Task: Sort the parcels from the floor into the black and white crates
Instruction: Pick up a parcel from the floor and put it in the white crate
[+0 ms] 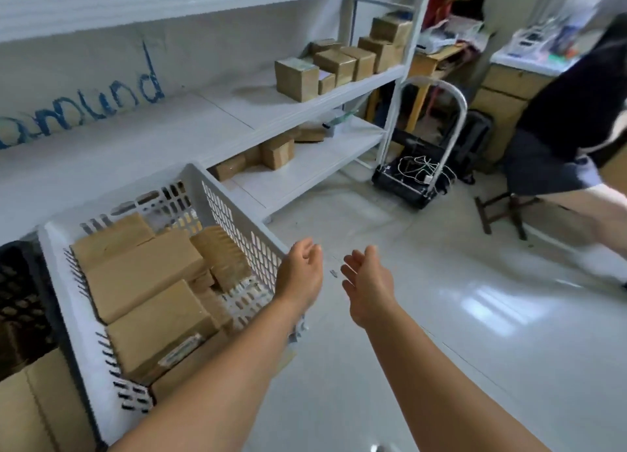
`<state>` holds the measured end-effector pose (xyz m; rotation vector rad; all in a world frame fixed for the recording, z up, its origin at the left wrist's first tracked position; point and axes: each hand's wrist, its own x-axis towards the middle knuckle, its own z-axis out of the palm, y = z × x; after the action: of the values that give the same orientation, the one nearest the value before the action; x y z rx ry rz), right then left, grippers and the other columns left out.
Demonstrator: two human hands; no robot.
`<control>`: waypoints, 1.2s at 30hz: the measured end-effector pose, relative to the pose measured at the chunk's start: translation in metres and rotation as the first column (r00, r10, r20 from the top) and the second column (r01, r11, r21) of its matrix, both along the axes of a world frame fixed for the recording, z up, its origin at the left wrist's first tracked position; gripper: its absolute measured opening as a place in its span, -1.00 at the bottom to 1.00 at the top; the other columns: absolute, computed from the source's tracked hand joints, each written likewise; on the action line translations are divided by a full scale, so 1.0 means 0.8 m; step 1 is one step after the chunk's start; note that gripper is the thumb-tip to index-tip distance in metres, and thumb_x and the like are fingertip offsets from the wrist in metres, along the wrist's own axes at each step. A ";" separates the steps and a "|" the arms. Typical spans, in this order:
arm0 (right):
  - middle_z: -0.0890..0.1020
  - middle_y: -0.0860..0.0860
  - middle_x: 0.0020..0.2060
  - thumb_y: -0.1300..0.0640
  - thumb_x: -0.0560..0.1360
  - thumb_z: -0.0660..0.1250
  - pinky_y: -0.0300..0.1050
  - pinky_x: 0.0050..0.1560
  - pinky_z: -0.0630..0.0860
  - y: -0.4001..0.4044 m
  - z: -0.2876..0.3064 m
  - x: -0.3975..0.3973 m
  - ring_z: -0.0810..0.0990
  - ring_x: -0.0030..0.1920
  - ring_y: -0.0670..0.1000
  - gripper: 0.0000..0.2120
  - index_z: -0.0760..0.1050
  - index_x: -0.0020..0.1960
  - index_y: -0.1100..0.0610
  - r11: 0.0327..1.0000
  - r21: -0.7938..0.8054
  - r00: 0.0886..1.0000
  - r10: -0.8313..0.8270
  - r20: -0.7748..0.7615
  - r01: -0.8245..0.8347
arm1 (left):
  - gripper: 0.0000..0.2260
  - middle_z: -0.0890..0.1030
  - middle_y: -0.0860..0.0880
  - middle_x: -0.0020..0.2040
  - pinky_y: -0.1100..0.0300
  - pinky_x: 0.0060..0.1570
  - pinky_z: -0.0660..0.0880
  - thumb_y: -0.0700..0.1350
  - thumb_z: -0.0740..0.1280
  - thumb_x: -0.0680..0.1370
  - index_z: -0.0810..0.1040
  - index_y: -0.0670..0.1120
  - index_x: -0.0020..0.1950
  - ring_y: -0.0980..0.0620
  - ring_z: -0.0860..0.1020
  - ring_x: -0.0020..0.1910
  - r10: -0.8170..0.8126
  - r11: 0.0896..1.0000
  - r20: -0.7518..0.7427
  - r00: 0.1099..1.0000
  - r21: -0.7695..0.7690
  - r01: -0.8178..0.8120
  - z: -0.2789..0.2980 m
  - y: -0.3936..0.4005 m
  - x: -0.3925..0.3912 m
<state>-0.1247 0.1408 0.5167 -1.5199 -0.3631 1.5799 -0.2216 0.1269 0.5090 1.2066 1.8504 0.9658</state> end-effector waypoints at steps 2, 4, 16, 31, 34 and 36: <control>0.61 0.05 0.05 0.00 0.59 0.10 -0.04 0.24 0.42 -0.010 -0.008 0.042 0.56 0.05 0.02 -0.73 0.49 -0.01 0.14 0.996 -0.030 0.997 -0.079 0.023 0.079 | -0.62 0.45 -0.08 0.39 0.22 0.16 0.34 -0.01 0.09 0.66 0.35 -0.12 0.43 -0.05 0.44 0.33 -0.067 0.997 0.004 0.998 -0.024 0.067 -0.007 0.001 0.041; 0.61 0.07 0.10 0.01 0.59 0.10 -0.04 0.23 0.42 -0.022 -0.016 0.087 0.56 0.05 0.04 -0.72 0.50 0.02 0.15 0.986 -0.046 0.987 -0.161 0.030 0.162 | -0.63 0.49 -0.12 0.34 0.19 0.14 0.37 0.01 0.08 0.65 0.39 -0.13 0.38 -0.08 0.47 0.28 -0.132 0.990 0.028 0.991 -0.048 0.133 -0.016 0.000 0.086; 0.50 0.15 0.29 0.01 0.57 0.07 0.09 0.40 0.30 -0.112 -0.054 0.368 0.39 0.38 0.17 -0.56 0.43 0.25 0.31 0.851 -0.192 0.871 -0.488 0.053 0.489 | -0.67 0.54 -0.02 0.10 0.17 -0.01 0.37 0.04 0.06 0.65 0.45 -0.11 0.26 0.02 0.50 0.09 -0.425 0.876 0.131 0.896 -0.192 0.443 -0.070 -0.039 0.365; 0.35 0.26 0.39 0.03 0.62 0.03 0.11 0.44 0.25 -0.254 -0.166 0.703 0.35 0.41 0.21 -0.49 0.26 0.42 0.38 0.640 -0.311 0.689 -0.721 0.070 0.702 | -0.80 0.42 -0.05 -0.11 0.12 -0.16 0.31 -0.05 0.06 0.62 0.37 -0.01 -0.17 0.01 0.39 -0.10 -0.641 0.630 0.214 0.737 -0.400 0.665 -0.185 -0.113 0.687; 0.46 0.16 0.37 -0.02 0.63 0.03 0.04 0.38 0.34 -0.276 -0.194 0.743 0.44 0.36 0.16 -0.51 0.38 0.38 0.29 0.596 -0.343 0.658 -0.747 0.097 0.727 | -0.81 0.43 -0.05 -0.09 0.14 -0.18 0.31 -0.04 0.05 0.62 0.37 -0.01 -0.14 0.00 0.39 -0.10 -0.671 0.576 0.224 0.707 -0.442 0.687 -0.213 -0.117 0.730; 0.45 0.12 0.38 -0.04 0.63 0.02 0.00 0.38 0.34 -0.283 -0.215 0.767 0.45 0.35 0.10 -0.51 0.37 0.41 0.25 0.564 -0.355 0.632 -0.768 0.107 0.746 | -0.79 0.45 -0.04 -0.06 0.12 -0.12 0.34 -0.02 0.04 0.62 0.38 -0.01 -0.15 0.00 0.41 -0.08 -0.693 0.542 0.213 0.688 -0.475 0.693 -0.237 -0.114 0.755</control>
<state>0.4888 -0.0857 0.3446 -1.5786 0.6257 0.9889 0.3824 0.0354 0.3190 1.3910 1.2724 -0.0145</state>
